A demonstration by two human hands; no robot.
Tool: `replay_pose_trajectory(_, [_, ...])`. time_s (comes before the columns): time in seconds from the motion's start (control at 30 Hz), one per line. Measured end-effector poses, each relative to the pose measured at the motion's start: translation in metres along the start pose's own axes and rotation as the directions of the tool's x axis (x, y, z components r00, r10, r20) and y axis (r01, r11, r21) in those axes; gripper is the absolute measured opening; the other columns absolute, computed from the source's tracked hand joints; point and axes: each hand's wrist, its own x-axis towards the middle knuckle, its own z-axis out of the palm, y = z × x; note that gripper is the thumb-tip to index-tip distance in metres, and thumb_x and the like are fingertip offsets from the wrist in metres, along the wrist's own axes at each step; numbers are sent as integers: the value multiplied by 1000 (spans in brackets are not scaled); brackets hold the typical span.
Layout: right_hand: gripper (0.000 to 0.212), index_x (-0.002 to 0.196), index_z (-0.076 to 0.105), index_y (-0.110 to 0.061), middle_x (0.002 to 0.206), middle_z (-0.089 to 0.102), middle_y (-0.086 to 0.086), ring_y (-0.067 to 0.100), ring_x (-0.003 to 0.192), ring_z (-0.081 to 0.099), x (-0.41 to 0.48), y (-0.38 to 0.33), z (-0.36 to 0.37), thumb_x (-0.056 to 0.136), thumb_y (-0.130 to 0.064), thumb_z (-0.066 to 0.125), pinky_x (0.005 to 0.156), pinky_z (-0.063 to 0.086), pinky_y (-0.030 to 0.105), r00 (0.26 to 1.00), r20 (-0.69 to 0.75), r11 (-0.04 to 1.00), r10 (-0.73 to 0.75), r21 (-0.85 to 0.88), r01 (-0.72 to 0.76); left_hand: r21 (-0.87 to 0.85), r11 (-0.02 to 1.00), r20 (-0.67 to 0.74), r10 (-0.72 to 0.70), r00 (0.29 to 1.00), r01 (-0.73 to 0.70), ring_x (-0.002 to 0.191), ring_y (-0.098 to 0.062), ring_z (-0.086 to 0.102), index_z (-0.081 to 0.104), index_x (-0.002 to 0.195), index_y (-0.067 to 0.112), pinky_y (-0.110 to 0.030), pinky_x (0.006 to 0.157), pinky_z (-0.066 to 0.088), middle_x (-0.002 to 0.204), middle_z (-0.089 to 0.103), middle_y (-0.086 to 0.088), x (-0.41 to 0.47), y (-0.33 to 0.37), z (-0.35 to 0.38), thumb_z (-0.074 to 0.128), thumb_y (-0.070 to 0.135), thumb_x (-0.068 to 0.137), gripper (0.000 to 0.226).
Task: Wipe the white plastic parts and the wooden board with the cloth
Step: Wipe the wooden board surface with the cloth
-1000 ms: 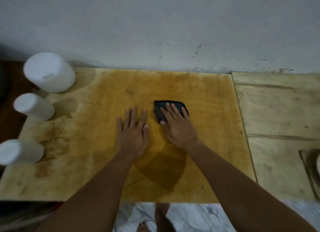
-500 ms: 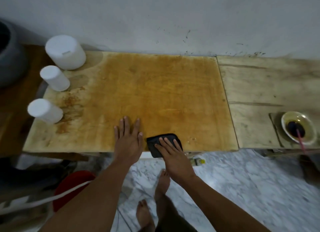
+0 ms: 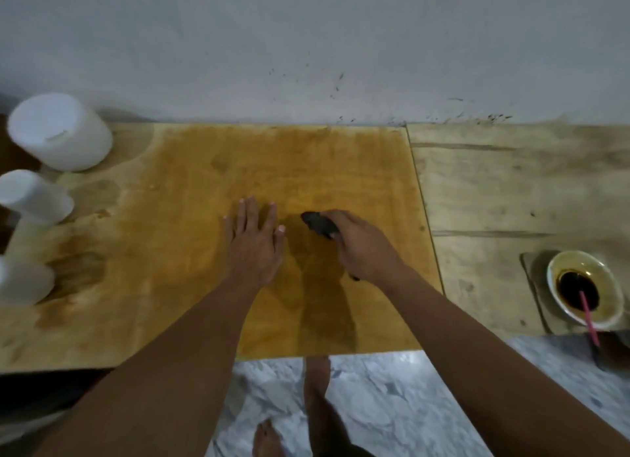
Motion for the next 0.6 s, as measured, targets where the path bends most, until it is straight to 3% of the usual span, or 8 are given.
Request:
replay_pose_trajectory(0.1, [44,146,39,-20,145,47,6,34,119,52,67,32,-14,103,-11,46,89,48,48,996,-93,994,13,-109,-23,22,999,-40,29,999,-28,158,-29,-12,11,164,24,-55,125,-8,172,-4,-10,43,12,0,15,49,109,60])
replay_pose_trajectory(0.2, [54,148,39,-14,151,42,11,33,136,41,135,56,-24,97,-5,54,110,38,48,974,-226,971,-34,-237,-21,48,999,-53,24,998,-21,158,-28,-11,11,164,27,-57,125,-7,172,-3,-10,84,16,1,14,51,109,60])
replay_pose_trajectory(0.33, [51,154,27,-15,162,26,9,25,151,18,204,72,-12,106,-23,41,122,15,43,990,-141,963,-24,-268,-15,85,996,-62,-8,998,13,158,-28,-11,7,163,31,-61,124,-6,172,-4,-9,120,21,7,10,52,108,59])
replay_pose_trajectory(0.4, [52,154,28,-15,161,28,8,24,150,19,220,79,-1,107,-34,35,122,12,44,996,-89,974,3,-225,-23,99,995,-80,-7,997,15,158,-27,-11,3,163,31,-61,124,-6,172,-5,-8,122,21,10,8,53,108,60])
replay_pose_trajectory(0.5, [51,148,39,-15,154,39,10,26,145,31,225,84,7,104,-40,32,121,19,47,987,-157,964,-39,-266,-4,88,996,-90,0,996,8,158,-26,-9,4,163,32,-60,124,-5,172,-3,-8,121,18,11,7,55,106,62])
replay_pose_trajectory(0.6, [51,150,36,-16,158,34,9,24,149,25,223,84,12,106,-39,28,122,14,46,987,-152,965,-42,-262,1,88,996,-89,-10,996,17,158,-26,-9,4,163,32,-61,124,-3,172,-2,-8,121,17,13,7,54,106,62])
